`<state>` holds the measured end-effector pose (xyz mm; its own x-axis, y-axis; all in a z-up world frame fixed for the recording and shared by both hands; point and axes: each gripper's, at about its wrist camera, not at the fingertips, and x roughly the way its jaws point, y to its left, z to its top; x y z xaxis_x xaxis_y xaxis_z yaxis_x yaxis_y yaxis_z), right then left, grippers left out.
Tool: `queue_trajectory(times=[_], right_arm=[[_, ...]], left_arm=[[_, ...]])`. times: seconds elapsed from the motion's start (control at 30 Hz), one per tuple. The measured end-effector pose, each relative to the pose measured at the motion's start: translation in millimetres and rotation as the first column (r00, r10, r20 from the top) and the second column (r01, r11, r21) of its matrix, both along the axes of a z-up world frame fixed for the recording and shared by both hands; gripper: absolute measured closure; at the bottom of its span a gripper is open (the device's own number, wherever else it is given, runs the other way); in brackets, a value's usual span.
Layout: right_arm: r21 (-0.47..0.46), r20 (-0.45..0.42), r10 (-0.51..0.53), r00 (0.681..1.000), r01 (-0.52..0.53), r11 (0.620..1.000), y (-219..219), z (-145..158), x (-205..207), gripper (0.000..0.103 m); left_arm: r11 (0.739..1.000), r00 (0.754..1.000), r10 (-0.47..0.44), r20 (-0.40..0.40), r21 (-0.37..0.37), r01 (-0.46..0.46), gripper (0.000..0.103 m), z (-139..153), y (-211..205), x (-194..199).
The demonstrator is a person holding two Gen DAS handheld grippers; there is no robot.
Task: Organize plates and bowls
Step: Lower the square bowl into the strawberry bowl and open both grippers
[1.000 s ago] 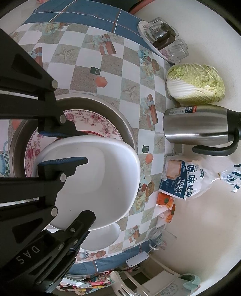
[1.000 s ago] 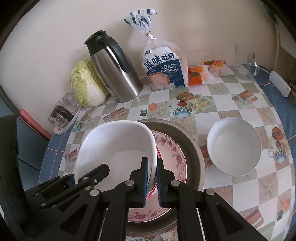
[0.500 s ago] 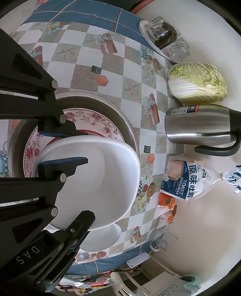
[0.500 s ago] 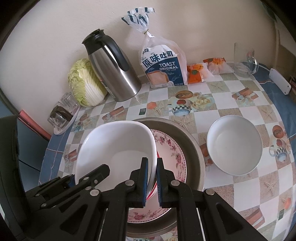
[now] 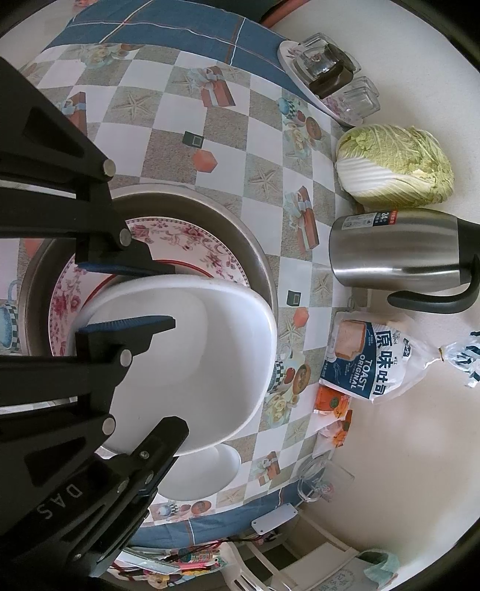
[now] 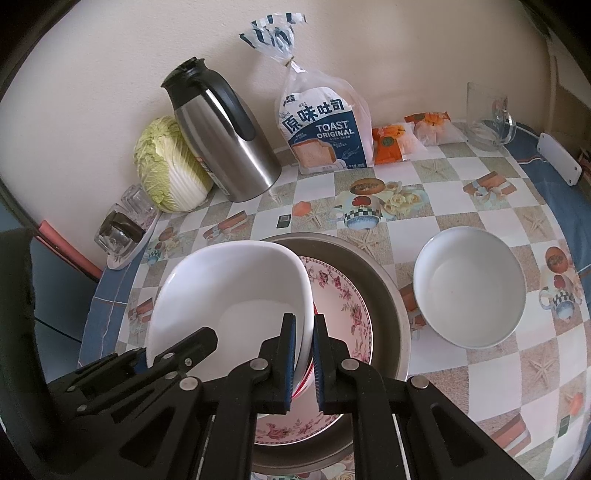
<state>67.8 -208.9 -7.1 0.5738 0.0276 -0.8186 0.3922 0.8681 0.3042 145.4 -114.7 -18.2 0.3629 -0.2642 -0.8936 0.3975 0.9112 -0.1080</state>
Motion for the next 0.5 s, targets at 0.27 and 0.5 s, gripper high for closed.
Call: queue_trajectory(times=[0.27,0.5], right_arm=[[0.004,0.000,-0.001,1.000,0.001,1.000,0,-1,0,0.092],[-0.005,0.011,0.009,1.000,-0.009,1.000,4,3,0,0.091]], left_arm=[[1.000,1.000,0.002,-0.005,-0.009,-0.002,0.081,2,2,-1],[1.000,0.999,0.003,0.033,-0.025,-0.002,0.073,17,6,-5]])
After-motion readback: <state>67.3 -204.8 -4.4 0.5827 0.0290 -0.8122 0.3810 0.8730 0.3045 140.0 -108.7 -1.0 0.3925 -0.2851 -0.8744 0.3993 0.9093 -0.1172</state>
